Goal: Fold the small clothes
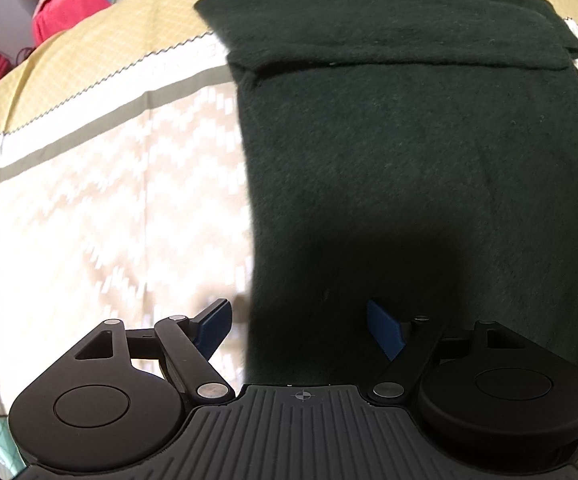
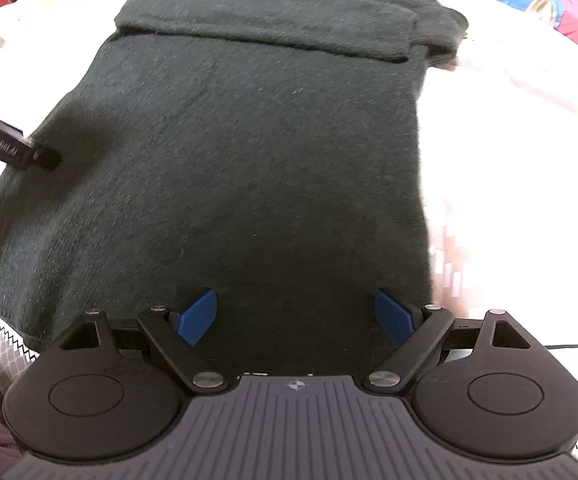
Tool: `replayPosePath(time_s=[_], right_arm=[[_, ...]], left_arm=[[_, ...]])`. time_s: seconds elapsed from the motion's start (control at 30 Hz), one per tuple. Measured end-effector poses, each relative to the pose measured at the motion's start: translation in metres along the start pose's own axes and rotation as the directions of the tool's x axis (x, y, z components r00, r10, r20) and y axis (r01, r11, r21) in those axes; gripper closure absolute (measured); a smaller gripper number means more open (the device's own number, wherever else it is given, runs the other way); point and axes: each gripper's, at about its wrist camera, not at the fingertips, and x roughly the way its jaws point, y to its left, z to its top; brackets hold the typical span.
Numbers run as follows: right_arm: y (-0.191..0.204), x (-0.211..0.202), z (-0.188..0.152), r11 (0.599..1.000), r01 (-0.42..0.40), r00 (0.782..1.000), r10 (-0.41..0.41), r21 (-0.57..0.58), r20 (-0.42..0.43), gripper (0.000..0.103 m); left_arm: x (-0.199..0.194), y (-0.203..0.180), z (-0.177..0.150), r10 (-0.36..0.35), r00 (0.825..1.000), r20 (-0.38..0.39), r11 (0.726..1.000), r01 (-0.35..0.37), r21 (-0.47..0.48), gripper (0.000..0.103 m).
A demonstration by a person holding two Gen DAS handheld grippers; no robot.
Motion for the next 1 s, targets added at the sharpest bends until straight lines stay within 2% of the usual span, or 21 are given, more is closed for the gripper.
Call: replayPosePath(time_s=[0.23,0.4,0.53,0.73,0.8,1.0], right_arm=[[-0.032,-0.01,-0.002,0.994,0.015,0.999,-0.02,0.112,0.049,0.016],[-0.056,-0.012,-0.009,0.973,-0.031,0.998,0.019,0.229,0.056,0.024],[-0.063,-0.014,-0.014,0.958,-0.027,0.998,0.009,0.287,0.066,0.029],[-0.043,-0.019,-0.006,0.979,-0.074,0.993,0.055,0.189,0.102,0.029],[-0.03,-0.017,-0.004,0.985,-0.106,0.992,0.094,0.14,0.09,0.029],[0.009,-0.011,0.003,0.989,-0.139,0.986,0.135,0.042,0.097,0.029]], left_arm=[[-0.003,0.029,-0.019,-0.021,1.0,-0.013,0.997,0.02,-0.073,0.0],[-0.003,0.045,-0.032,-0.001,0.999,-0.032,0.994,-0.003,-0.109,0.0],[-0.008,0.049,-0.034,0.009,0.999,-0.034,0.99,-0.014,-0.138,0.0],[-0.025,0.039,-0.028,0.034,0.999,0.019,0.992,-0.031,-0.124,0.0],[-0.027,0.035,-0.028,0.034,0.999,0.019,0.993,-0.032,-0.116,0.0],[-0.026,0.022,-0.033,0.024,1.0,0.009,0.996,-0.023,-0.09,0.0]])
